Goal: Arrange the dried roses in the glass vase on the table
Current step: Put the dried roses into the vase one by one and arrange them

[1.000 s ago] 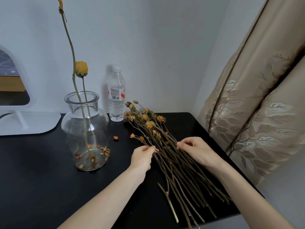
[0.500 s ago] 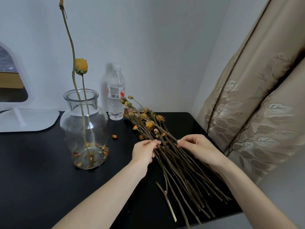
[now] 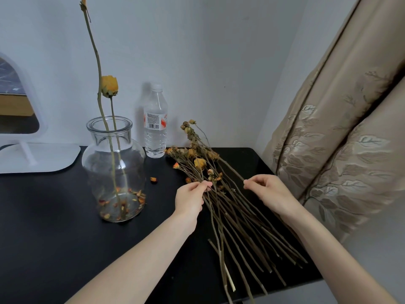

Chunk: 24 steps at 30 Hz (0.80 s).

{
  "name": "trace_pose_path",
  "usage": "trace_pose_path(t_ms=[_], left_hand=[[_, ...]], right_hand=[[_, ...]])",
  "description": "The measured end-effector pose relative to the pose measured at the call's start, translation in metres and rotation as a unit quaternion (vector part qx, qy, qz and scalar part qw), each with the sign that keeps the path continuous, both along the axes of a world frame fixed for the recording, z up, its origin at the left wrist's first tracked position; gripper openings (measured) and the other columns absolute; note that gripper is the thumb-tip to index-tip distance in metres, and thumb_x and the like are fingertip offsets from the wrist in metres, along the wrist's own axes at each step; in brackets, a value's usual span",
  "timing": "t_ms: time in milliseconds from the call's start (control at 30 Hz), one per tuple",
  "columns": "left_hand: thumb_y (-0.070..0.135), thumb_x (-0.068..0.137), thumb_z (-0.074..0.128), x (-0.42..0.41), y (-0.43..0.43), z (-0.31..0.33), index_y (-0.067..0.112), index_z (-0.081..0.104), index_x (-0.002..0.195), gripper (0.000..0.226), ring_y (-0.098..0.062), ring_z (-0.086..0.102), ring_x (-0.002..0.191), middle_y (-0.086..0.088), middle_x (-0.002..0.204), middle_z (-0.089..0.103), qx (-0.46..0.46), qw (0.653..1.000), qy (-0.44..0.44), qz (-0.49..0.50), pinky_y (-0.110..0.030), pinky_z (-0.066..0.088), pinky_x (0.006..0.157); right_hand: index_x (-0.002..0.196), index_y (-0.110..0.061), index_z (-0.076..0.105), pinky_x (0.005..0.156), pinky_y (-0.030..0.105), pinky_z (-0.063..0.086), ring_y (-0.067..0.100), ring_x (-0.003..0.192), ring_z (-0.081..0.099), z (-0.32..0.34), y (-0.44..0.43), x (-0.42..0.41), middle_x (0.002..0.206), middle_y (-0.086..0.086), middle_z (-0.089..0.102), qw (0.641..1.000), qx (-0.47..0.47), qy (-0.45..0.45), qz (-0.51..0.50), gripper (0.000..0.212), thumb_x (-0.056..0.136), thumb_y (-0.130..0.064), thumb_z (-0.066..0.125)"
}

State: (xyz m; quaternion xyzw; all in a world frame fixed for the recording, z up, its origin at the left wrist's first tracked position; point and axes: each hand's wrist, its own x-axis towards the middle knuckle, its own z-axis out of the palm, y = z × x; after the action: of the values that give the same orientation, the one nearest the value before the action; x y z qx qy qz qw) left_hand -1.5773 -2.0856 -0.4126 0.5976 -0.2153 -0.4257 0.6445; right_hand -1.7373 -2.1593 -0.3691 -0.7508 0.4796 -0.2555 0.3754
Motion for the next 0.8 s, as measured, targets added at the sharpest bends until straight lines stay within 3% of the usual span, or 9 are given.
trace_pose_path(t_ms=[100,300,533,800], left_hand=[[0.016,0.09,0.057,0.0003,0.0,-0.0013,0.018,0.073,0.079,0.02,-0.01,0.031,0.053,-0.001,0.083,0.062,0.003,1.0,0.009,0.012,-0.015,0.027,0.036],[0.019,0.088,0.06,0.0009,0.0003,0.0036,0.017,0.075,0.087,0.015,-0.009,0.03,0.05,-0.006,0.082,0.055,-0.033,0.999,0.027,0.019,-0.015,0.029,0.041],[0.013,0.089,0.059,0.0053,0.0014,0.0052,0.011,0.073,0.081,0.016,-0.008,0.038,0.054,-0.011,0.083,0.056,-0.063,0.994,0.077,0.055,-0.019,0.037,0.057],[0.012,0.089,0.058,0.0044,-0.0008,0.0031,0.011,0.072,0.077,0.018,-0.008,0.042,0.057,-0.008,0.079,0.056,-0.064,0.993,0.081,0.065,-0.016,0.04,0.055]], right_hand=[[0.07,-0.026,0.068,0.061,0.017,0.04,0.005,0.072,0.062,0.0023,-0.0026,0.0001,0.076,-0.003,0.069,1.0,-0.019,0.019,-0.015,0.022,0.089,-0.029,0.059],[0.075,-0.02,0.069,0.064,0.02,0.042,0.009,0.076,0.061,-0.0003,0.0001,0.0037,0.082,0.001,0.069,0.999,-0.004,0.037,-0.005,0.021,0.09,-0.027,0.057],[0.072,-0.019,0.067,0.056,0.02,0.032,0.004,0.058,0.047,0.0049,-0.0001,0.0022,0.065,-0.006,0.059,0.999,-0.001,0.041,-0.03,0.028,0.093,-0.028,0.052],[0.072,-0.021,0.066,0.055,0.02,0.032,0.003,0.056,0.047,0.0032,0.001,0.001,0.055,-0.011,0.051,0.999,-0.013,0.033,-0.04,0.027,0.094,-0.028,0.051]])
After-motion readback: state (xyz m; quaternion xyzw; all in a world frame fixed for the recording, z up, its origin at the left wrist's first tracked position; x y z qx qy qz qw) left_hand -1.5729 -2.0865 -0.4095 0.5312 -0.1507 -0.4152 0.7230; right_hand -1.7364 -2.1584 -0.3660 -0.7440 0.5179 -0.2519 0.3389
